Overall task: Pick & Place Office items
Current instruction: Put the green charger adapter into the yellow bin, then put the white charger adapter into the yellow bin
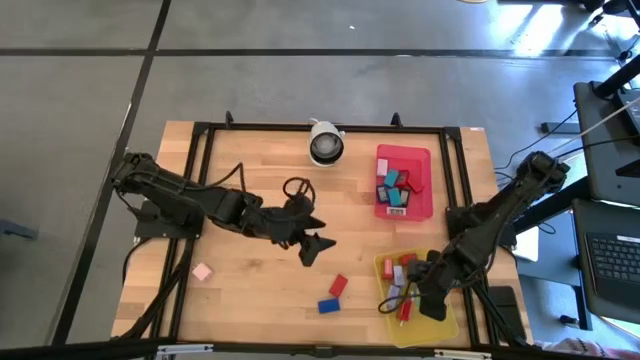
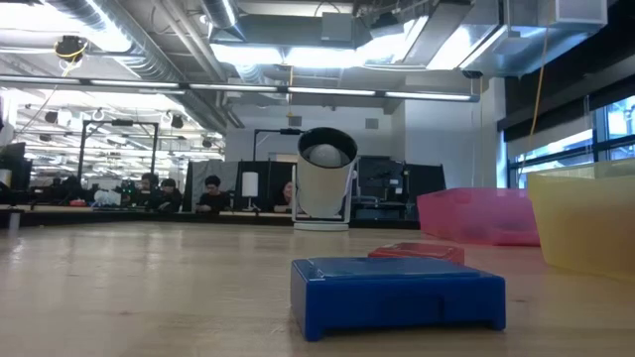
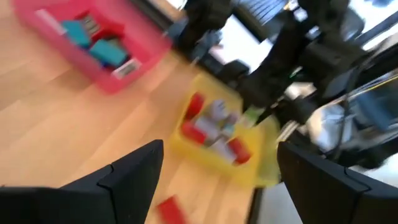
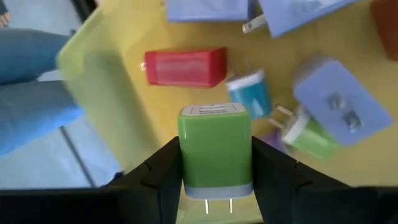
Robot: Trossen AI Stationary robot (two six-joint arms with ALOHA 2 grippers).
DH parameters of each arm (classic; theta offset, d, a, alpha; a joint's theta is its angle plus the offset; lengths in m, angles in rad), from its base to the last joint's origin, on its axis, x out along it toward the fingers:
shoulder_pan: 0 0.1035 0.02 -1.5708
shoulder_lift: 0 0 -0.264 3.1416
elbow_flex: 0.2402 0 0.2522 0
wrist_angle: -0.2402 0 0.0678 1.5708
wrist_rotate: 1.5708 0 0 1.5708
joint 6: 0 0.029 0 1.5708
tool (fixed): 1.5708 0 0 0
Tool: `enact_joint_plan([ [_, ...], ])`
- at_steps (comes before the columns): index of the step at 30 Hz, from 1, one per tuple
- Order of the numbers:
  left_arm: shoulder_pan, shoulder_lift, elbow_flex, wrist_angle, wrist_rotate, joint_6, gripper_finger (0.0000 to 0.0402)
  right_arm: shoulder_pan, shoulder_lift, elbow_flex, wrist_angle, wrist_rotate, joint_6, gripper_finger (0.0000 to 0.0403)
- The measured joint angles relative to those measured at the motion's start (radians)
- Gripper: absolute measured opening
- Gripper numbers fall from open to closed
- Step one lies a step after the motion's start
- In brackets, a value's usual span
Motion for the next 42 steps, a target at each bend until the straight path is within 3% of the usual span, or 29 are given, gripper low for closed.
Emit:
enact_joint_plan([
  [8,-0.049,0.0,0.0,-0.265,0.012,-0.034,0.031,0.009,0.078,-0.001,0.007,0.022,-0.019,0.0196],
  [18,-0.155,0.003,0.0,-0.851,0.218,-0.221,0.031,0.006,0.082,-0.001,0.009,0.145,0.007,0.0259],
  [23,-0.221,0.004,-0.022,-1.031,0.36,-0.362,0.031,0.0,0.082,-0.001,0.009,0.182,0.09,0.0285],
  [26,-0.276,0.003,-0.044,-1.05,0.399,-0.213,0.031,0.001,0.082,-0.001,0.009,0.206,0.094,0.0296],
  [34,-0.421,0.004,-0.153,-0.994,0.374,0.306,0.031,0.0,0.082,-0.001,0.014,0.297,0.118,0.0302],
  [42,-0.517,0.004,-0.322,-0.923,0.382,0.304,0.031,0.0,0.082,-0.001,0.014,0.311,0.271,0.0302],
])
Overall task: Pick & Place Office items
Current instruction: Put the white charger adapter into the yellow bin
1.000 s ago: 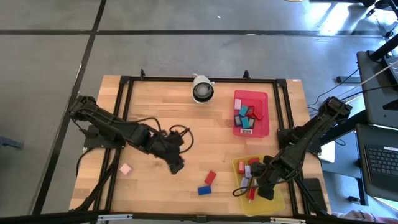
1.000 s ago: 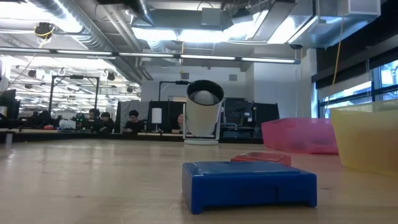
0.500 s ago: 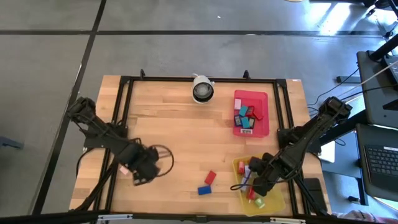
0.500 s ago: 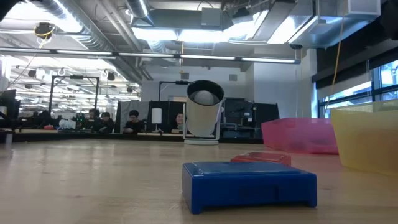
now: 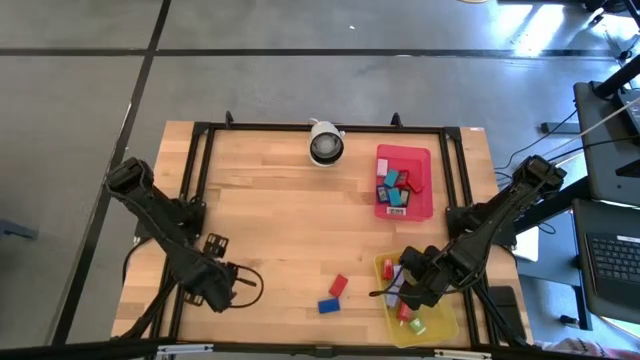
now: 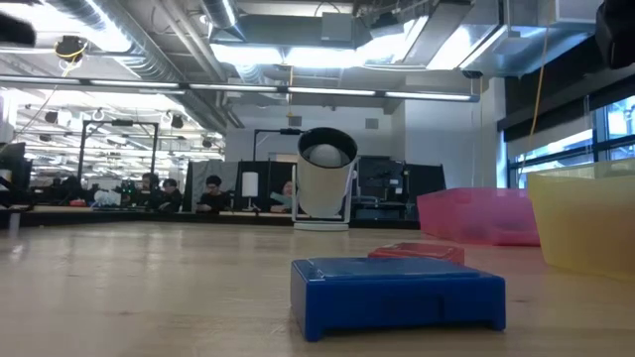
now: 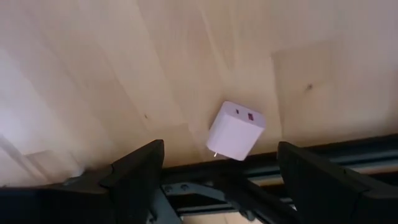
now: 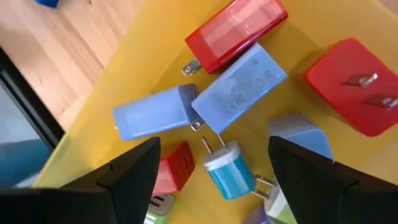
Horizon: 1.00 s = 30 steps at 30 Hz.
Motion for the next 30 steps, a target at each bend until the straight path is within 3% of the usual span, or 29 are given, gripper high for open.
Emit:
enact_joint_plan([
  [5,-0.03,0.0,-0.112,0.121,0.005,-0.058,0.031,-0.011,0.0,0.0,0.004,0.003,0.062,0.0302],
  [11,-0.057,0.0,-0.227,0.265,0.082,-0.095,0.031,-0.013,0.0,0.0,0.047,0.099,0.109,0.0302],
  [20,-0.082,0.0,-0.36,0.354,0.061,-0.095,0.031,-0.029,0.0,0.0,0.095,0.182,0.134,0.0302],
  [30,-0.082,-0.003,-0.4,0.399,0.08,-0.122,0.0301,-0.061,0.0,0.0,0.097,0.182,0.128,0.0302],
])
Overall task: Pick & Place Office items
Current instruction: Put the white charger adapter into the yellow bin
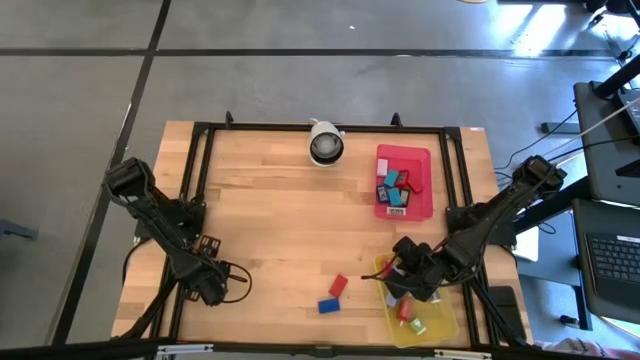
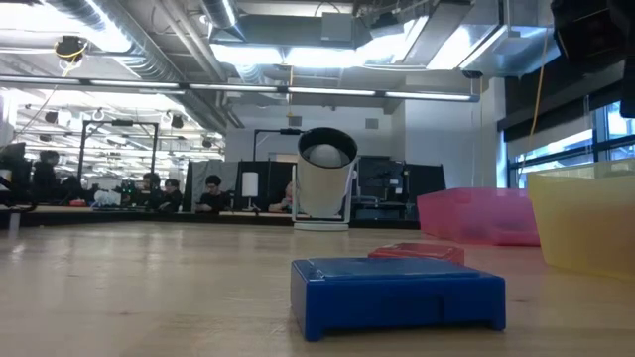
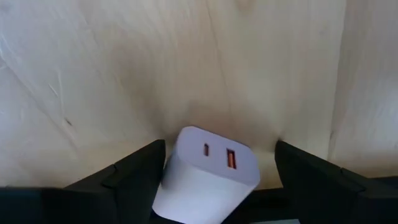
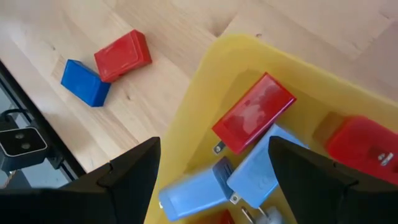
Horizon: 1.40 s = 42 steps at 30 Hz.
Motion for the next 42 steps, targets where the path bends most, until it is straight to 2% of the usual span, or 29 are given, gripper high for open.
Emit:
enact_joint_plan([
  [4,0.0,0.0,-0.001,0.004,0.01,0.0,0.0266,-0.015,0.0,0.0,0.0,0.0,-0.022,0.0302],
  [11,0.003,0.001,0.002,0.008,-0.005,-0.023,0.017,-0.038,0.0,0.0,0.0,0.0,-0.027,0.0302],
  [17,0.039,0.004,0.046,-0.003,-0.082,-0.06,0.0104,-0.051,0.0,0.0,0.0,0.0,-0.066,0.0302],
  [21,0.073,0.004,0.077,-0.004,-0.138,-0.08,0.0083,-0.066,0.0,0.0,0.0,0.0,-0.108,0.0302],
  [27,0.155,0.004,0.128,-0.01,-0.096,-0.099,0.0097,-0.096,0.0,0.0,0.0,-0.001,-0.157,0.0302],
  [31,0.222,0.003,0.15,-0.036,0.025,-0.25,0.0134,-0.115,0.0,0.0,0.001,-0.009,-0.156,0.0302],
  [34,0.246,0.003,0.151,-0.163,0.133,-0.385,0.0167,-0.12,0.0,0.0,0.01,-0.011,-0.16,0.0302],
  [38,0.251,0.003,0.15,-0.357,0.207,-0.51,0.0209,-0.127,0.0,0.0,0.023,-0.011,-0.194,0.0302],
  [42,0.241,0.002,0.121,-0.355,0.293,-0.558,0.0242,-0.138,0.0,0.0,0.029,-0.011,-0.228,0.0302],
])
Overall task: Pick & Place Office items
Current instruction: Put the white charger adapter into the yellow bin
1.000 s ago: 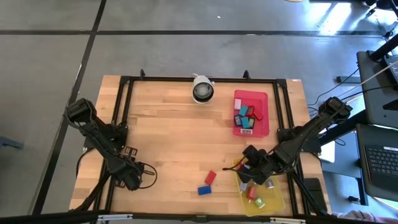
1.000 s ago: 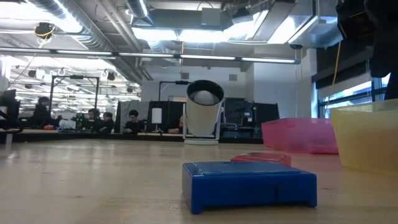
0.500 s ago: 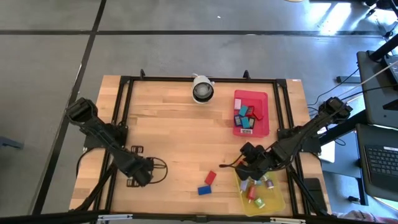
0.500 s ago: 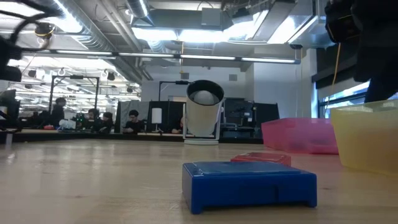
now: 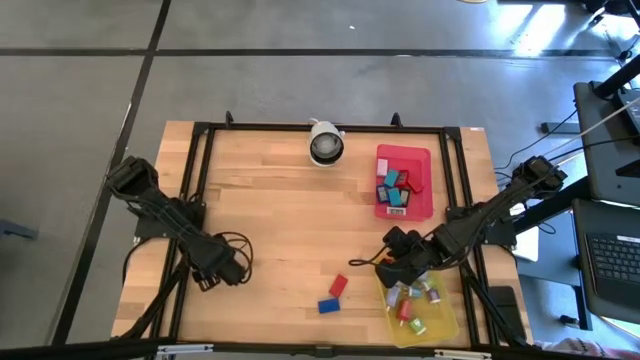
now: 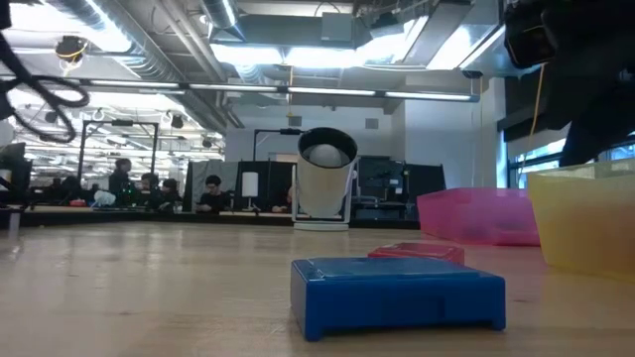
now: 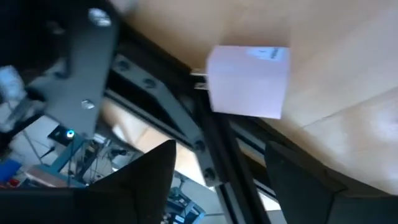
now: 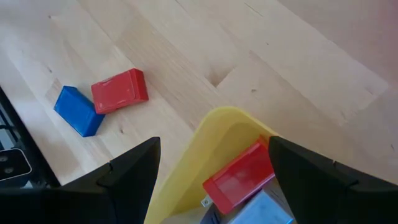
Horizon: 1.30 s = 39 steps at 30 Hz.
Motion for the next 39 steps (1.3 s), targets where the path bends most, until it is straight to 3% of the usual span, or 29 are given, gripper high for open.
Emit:
enact_joint_plan([
  [6,-0.011,0.0,-0.076,0.086,-0.017,0.004,0.0264,-0.005,0.0,0.0,0.011,-0.001,-0.006,0.0302],
  [14,-0.011,-0.001,-0.138,0.1,-0.01,-0.001,0.0253,-0.004,0.0,0.0,0.018,-0.023,-0.006,0.0302],
  [18,0.012,-0.001,-0.137,0.187,-0.001,-0.001,0.0247,-0.005,0.0,0.0,0.02,-0.023,-0.005,0.0302],
  [30,0.158,-0.001,-0.119,0.52,-0.156,0.018,0.0241,-0.046,0.0,0.0,0.031,-0.018,-0.011,0.0302],
  [34,0.199,0.0,-0.066,0.545,-0.292,0.14,0.0237,-0.064,0.0,0.0,0.038,-0.023,-0.031,0.0302],
  [39,0.225,-0.001,0.008,0.504,-0.324,0.292,0.0229,-0.079,0.0,0.0,0.047,-0.024,-0.041,0.0302],
])
